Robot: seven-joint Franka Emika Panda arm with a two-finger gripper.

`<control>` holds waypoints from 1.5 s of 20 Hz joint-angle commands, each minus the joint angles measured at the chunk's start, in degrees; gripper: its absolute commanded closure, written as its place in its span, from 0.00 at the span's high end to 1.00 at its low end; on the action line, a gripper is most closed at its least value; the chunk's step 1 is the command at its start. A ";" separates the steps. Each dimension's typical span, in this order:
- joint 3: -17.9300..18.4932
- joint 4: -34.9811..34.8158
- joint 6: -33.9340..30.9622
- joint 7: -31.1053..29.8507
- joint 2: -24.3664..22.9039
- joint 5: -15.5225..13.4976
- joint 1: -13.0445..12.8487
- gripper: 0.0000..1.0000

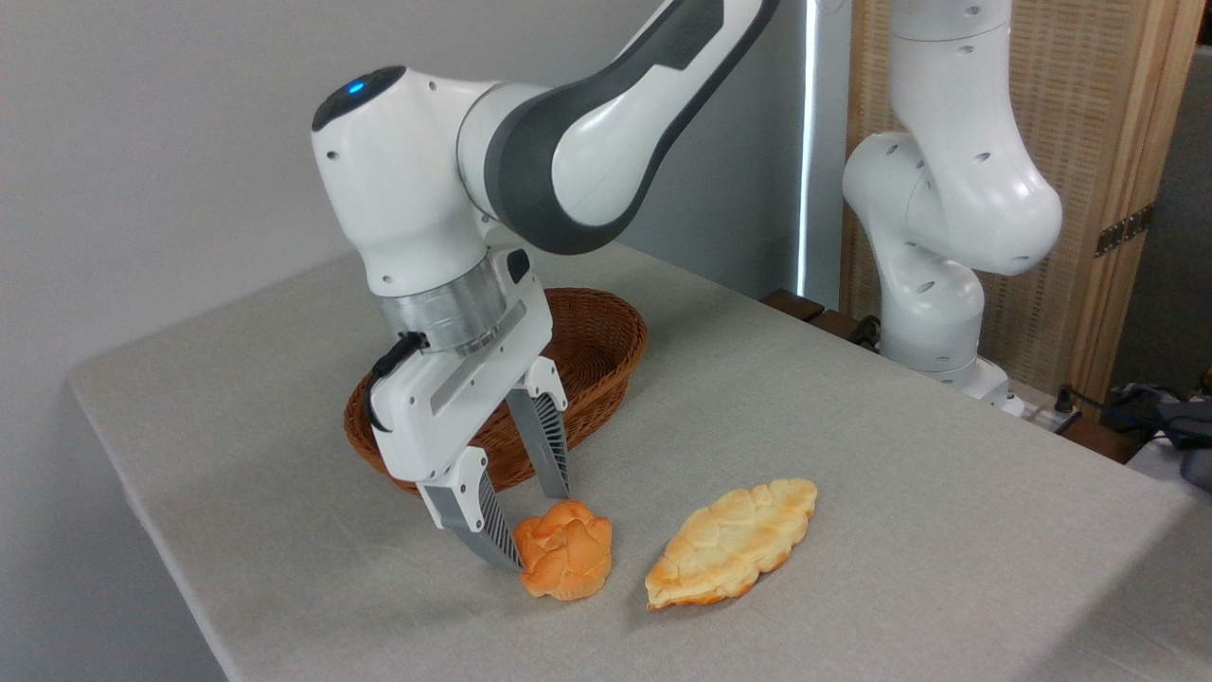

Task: Put bread into the basket
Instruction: 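Close the gripper fingers around the orange bun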

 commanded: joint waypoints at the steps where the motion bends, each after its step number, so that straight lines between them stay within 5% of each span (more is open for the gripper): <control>1: 0.21 -0.48 0.77 1.29 0.08 0.90 -0.14 1.00; 8: 0.03 -0.48 1.20 3.75 1.57 1.42 0.03 0.97; 11: 0.03 -0.39 1.64 3.93 1.57 1.42 0.04 0.57; 13: 0.20 -0.39 1.65 3.93 1.49 1.42 0.12 0.44; 30: 0.91 2.06 -2.03 3.14 -2.02 0.46 0.56 0.48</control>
